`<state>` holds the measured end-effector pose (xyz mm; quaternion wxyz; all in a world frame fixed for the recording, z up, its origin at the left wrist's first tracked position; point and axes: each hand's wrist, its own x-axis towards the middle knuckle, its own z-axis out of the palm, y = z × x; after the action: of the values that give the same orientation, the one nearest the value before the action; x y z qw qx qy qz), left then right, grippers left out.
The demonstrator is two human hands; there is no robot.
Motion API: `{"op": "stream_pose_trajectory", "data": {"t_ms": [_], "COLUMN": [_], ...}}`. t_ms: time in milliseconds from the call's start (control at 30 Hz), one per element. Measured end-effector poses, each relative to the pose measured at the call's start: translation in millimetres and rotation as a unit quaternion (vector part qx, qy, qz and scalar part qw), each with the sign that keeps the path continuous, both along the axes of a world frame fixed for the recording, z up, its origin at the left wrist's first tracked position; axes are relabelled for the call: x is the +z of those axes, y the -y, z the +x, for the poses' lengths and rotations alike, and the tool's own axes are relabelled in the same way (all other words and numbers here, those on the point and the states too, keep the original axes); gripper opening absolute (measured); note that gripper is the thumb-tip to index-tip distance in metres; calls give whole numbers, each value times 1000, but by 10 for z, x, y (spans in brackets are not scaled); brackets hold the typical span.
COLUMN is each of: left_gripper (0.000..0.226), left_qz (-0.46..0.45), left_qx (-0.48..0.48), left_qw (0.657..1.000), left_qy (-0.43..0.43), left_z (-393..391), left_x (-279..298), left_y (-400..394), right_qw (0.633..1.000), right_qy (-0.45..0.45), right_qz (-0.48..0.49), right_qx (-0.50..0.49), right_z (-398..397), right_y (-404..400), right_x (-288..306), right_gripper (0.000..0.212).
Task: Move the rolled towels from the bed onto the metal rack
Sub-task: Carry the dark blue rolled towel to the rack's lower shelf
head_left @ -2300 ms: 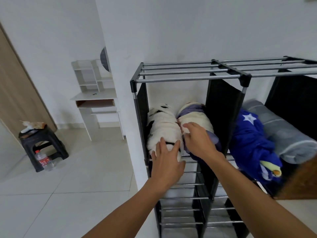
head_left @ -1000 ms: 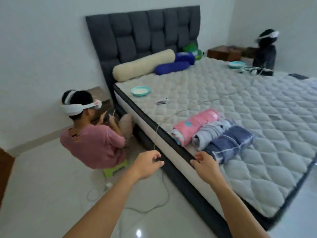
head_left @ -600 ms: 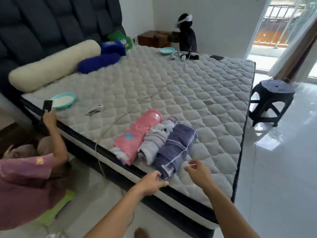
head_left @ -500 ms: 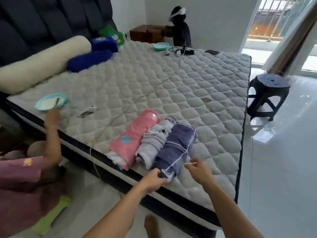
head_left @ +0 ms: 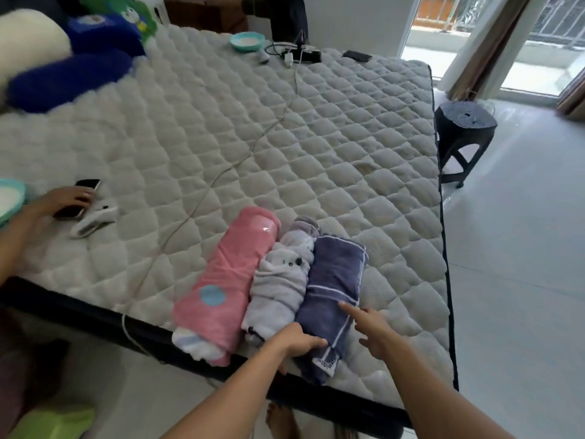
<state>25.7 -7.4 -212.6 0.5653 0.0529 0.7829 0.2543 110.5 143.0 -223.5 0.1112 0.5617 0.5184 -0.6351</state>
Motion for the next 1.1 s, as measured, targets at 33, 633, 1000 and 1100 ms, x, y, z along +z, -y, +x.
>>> {"op": "stream_pose_trajectory", "data": {"t_ms": [33,633,1000,1100], "left_gripper": [76,36,38,23], "left_qz": [-4,89,190,188], "left_qx": [-11,55,338,384], "left_qw": [1000,993,921,902], "left_qy": [-2,47,-34,-61], "left_z": [-41,328,1322,1632], "left_x": [-21,626,1194,1405], "left_y": [-33,-71,969,1564], "right_qw": [1000,986,949,914], "right_qy": [-3,-74,-258,-298], "right_qz": [-2,-146,-89,-74], "right_qx": [-5,-30,159,264], "right_z": [-47,262,482,500], "right_y": [-14,-271,558,1122], "right_x": [-40,46,880,1121], "right_gripper": [75,52,39,42]}}
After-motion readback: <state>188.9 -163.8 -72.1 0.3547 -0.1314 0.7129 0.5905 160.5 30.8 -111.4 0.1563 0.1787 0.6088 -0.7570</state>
